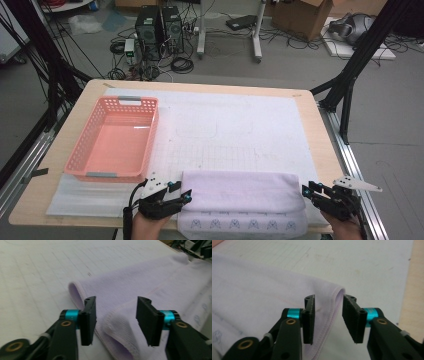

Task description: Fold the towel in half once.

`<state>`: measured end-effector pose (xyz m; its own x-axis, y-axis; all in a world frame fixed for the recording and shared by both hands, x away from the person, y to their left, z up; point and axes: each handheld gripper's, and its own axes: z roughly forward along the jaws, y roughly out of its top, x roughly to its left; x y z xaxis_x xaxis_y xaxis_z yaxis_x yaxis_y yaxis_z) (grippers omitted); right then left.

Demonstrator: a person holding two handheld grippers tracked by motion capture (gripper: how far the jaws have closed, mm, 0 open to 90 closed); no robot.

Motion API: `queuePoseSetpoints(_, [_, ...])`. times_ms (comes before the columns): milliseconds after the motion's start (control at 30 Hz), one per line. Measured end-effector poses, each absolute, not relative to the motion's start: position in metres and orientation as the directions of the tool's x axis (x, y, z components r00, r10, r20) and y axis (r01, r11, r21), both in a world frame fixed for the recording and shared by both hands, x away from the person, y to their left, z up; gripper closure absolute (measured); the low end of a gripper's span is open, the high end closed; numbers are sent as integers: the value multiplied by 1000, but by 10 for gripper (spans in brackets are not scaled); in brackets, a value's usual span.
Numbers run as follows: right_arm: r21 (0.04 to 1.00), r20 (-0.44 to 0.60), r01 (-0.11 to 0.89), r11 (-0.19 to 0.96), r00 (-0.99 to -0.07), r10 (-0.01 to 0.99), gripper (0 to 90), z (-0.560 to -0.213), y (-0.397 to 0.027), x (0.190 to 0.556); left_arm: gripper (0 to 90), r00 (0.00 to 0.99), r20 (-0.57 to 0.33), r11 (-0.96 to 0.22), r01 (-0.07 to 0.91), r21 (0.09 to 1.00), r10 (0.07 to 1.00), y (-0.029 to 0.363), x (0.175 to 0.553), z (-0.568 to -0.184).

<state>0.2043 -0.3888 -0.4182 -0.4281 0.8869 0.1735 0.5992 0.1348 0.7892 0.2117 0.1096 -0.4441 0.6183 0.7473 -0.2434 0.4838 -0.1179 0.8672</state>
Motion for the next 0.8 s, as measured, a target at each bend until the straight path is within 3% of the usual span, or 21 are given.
queuePoseSetpoints(233, [776, 160, 613, 149, -419, 894, 486, -429, -382, 229, 402, 556, -288, -71, 536, 841, 779, 116, 241, -450])
queuePoseSetpoints(300, [752, 158, 636, 171, -427, 890, 473, -436, -377, 236, 383, 554, -300, -88, 567, 819, 777, 115, 248, -453])
queuePoseSetpoints(400, [714, 76, 648, 265, -448, 891, 486, -445, -373, 242, 384, 545, -330, -98, 613, 784, 771, 114, 254, -456])
queuePoseSetpoints(600, [719, 122, 650, 247, -467, 876, 691, -444, -380, 241, 406, 593, -323, -141, 603, 785, 737, 107, 252, -457])
queuePoseSetpoints(667, [718, 130, 647, 256, -486, 864, 807, -445, -377, 240, 466, 603, -283, -173, 586, 792, 746, 102, 250, -457])
queuePoseSetpoints(800, [717, 135, 648, 257, -490, 861, 837, -445, -375, 239, 616, 591, -204, -216, 561, 799, 781, 97, 246, -456])
